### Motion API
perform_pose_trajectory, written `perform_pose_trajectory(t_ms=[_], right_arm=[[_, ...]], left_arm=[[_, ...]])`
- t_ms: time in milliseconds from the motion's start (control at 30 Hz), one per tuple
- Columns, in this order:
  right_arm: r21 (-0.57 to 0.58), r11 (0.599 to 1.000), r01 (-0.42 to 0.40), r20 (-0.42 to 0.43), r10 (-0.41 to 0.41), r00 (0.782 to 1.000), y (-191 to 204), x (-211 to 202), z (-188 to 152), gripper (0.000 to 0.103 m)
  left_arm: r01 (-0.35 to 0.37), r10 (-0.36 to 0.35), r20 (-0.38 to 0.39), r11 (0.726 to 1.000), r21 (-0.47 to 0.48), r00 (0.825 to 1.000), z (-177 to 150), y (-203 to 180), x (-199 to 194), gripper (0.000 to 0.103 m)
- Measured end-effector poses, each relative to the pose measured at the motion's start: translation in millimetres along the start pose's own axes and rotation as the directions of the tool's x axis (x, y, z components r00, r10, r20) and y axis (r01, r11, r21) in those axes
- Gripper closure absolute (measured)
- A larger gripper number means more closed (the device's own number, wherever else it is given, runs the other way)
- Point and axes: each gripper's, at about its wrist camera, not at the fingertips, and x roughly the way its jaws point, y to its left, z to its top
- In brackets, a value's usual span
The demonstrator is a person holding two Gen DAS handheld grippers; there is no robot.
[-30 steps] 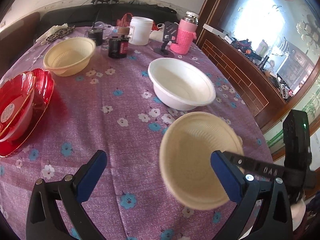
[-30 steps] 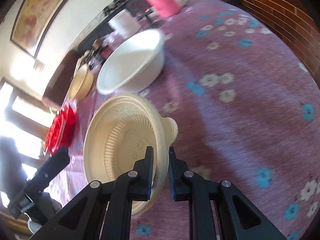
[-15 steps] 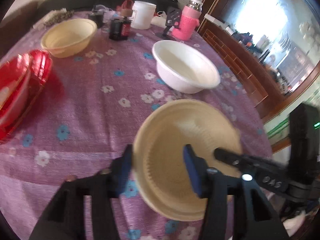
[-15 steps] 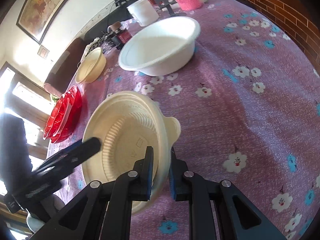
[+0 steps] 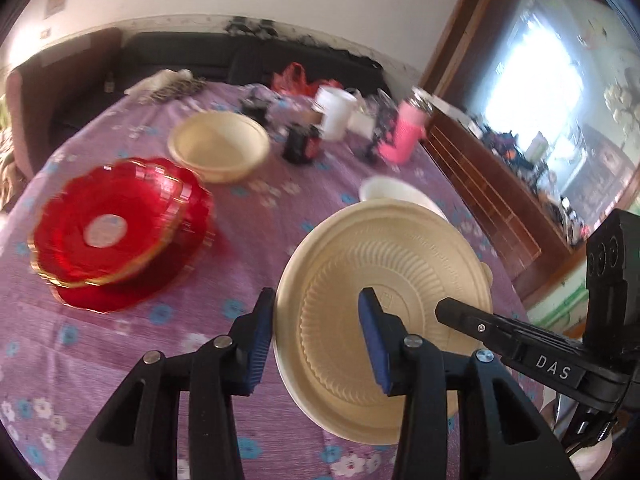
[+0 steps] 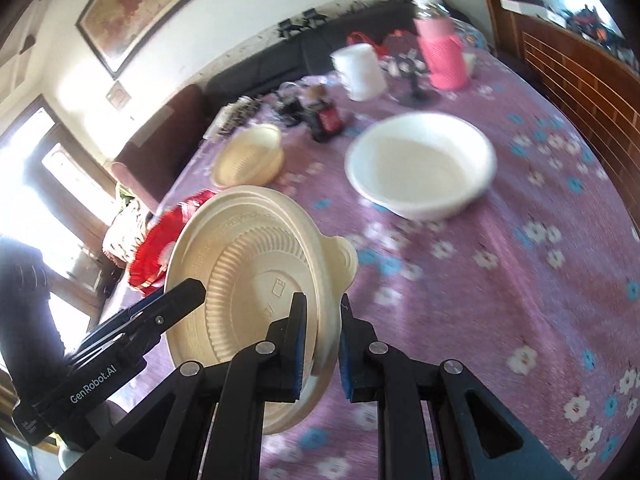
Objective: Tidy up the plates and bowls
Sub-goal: 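Carry the beige bowl toward the red plates with the right gripper while the left gripper grips its rim, then lower the beige bowl onto the stacked red plates and open both grippers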
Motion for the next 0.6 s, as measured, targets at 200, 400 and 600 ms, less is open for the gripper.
perform_pose_trajectory(t_ms=[200,400,600], right_arm=[[-0.071,0.996,-0.045,0.004,0.045,0.999,57,20,26,0.088],[-0.121,0.988,-0.093,-0.003,0.093,0.996,117,56,60,0.088],[-0.142,0.984,-0.109,-0.053,0.103,0.993,157,103,80,0.087]], left_arm=[[-0.083,0.087,0.06,0.995,-0.059,0.994,24,44,-27,0.062],[-0.192,0.199,0.092,0.978,-0.082,0.976,53,89,-40,0.062],[-0.223,0.236,0.068,0.961,-0.162,0.969,74,146,-36,0.062]])
